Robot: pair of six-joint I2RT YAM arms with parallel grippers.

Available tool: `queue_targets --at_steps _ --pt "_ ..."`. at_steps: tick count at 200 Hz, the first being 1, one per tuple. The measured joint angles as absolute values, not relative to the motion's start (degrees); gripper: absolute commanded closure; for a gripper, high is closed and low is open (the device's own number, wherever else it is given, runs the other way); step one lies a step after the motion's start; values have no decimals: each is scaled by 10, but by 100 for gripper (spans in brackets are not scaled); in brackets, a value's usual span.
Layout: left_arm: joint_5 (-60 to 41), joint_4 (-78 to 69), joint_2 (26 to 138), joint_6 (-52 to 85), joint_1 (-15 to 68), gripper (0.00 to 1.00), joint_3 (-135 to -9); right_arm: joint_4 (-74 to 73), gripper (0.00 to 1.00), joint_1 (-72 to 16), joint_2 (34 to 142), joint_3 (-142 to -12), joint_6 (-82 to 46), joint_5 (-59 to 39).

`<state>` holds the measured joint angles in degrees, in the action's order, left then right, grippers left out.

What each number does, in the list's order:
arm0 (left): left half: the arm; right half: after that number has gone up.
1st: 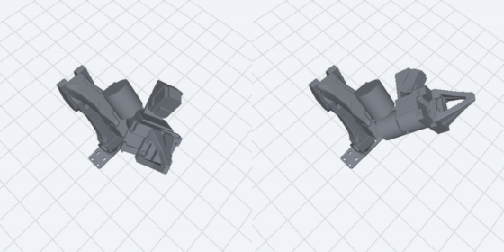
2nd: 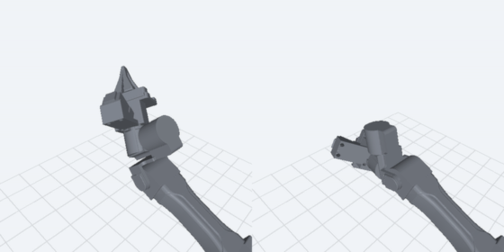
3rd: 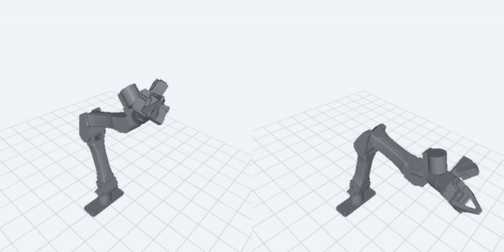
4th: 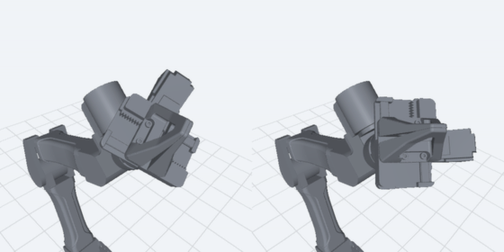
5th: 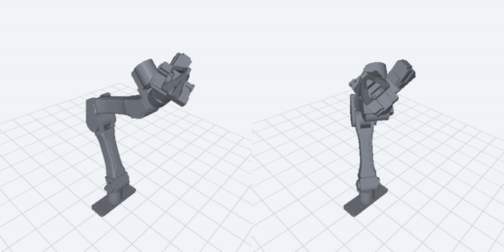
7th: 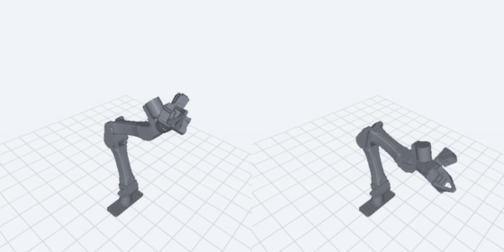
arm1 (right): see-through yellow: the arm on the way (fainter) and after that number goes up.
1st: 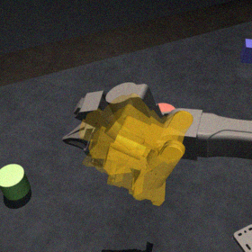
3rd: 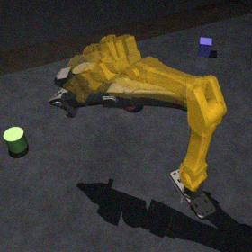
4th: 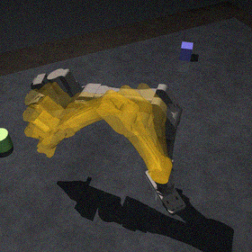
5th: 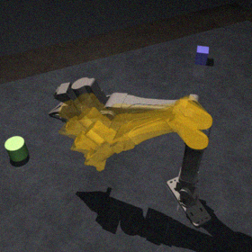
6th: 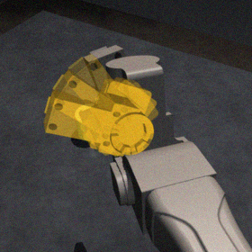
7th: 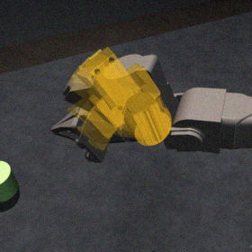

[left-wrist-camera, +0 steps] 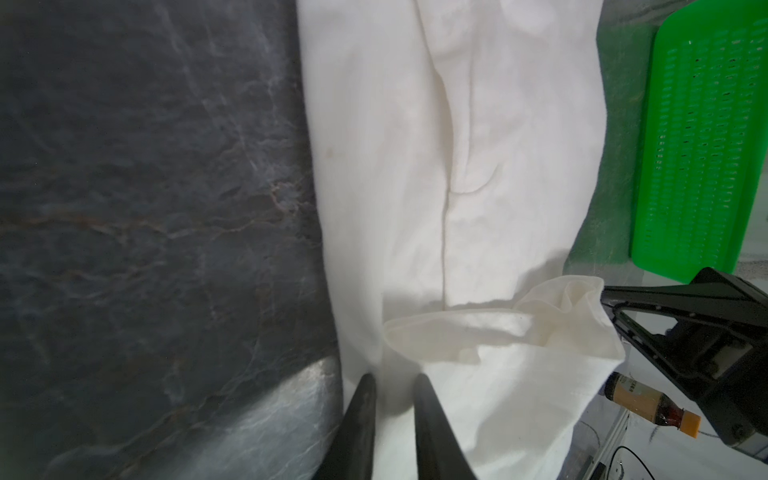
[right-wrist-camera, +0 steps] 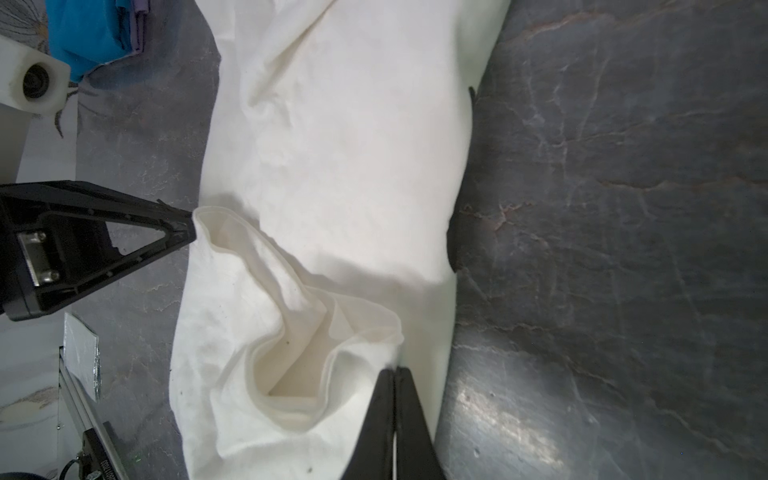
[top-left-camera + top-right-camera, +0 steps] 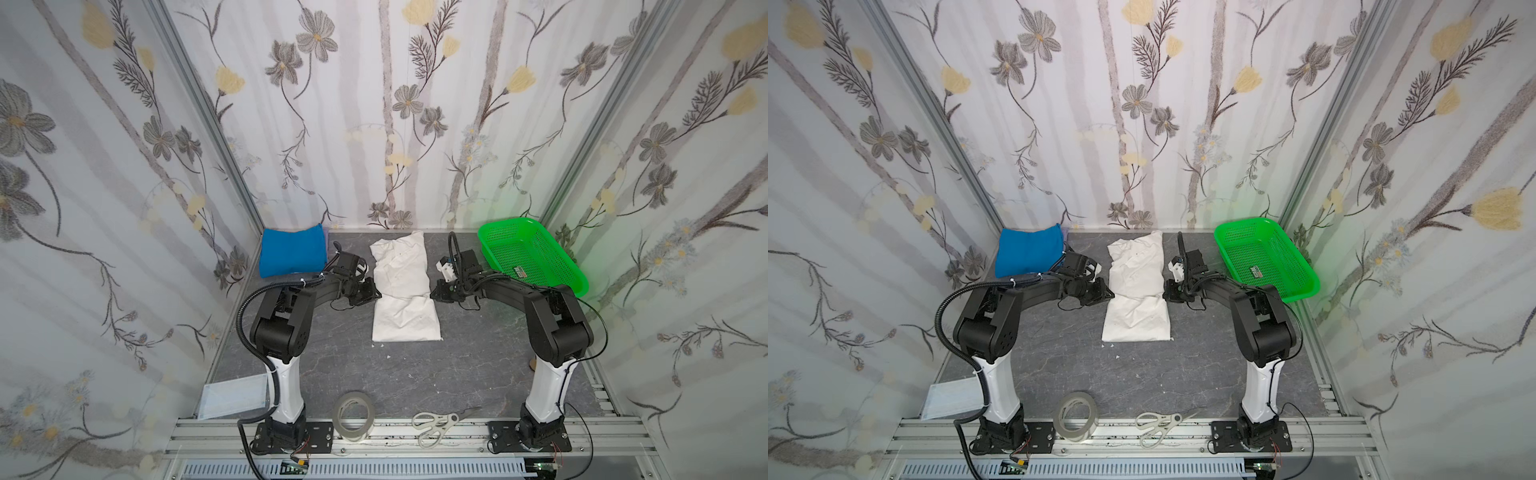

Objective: Fold and stack the t-shirts
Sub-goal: 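Lay the folded end down on the strip's middle and open both grippers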

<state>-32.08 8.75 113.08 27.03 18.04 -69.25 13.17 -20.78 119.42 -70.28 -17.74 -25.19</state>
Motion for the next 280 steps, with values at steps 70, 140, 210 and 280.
queue_targets --at_steps 70,140,210,280 --pt "-311 96 1109 268 181 73 -691 133 100 -209 1173 -701 -177 -250" --pt "-315 109 1112 260 181 52 -699 134 100 -209 1172 -701 -177 -250" --pt "-328 110 1124 260 188 80 -708 134 100 -209 1172 -701 -177 -250" --pt "-296 130 1121 245 188 60 -710 134 100 -209 1172 -702 -177 -250"
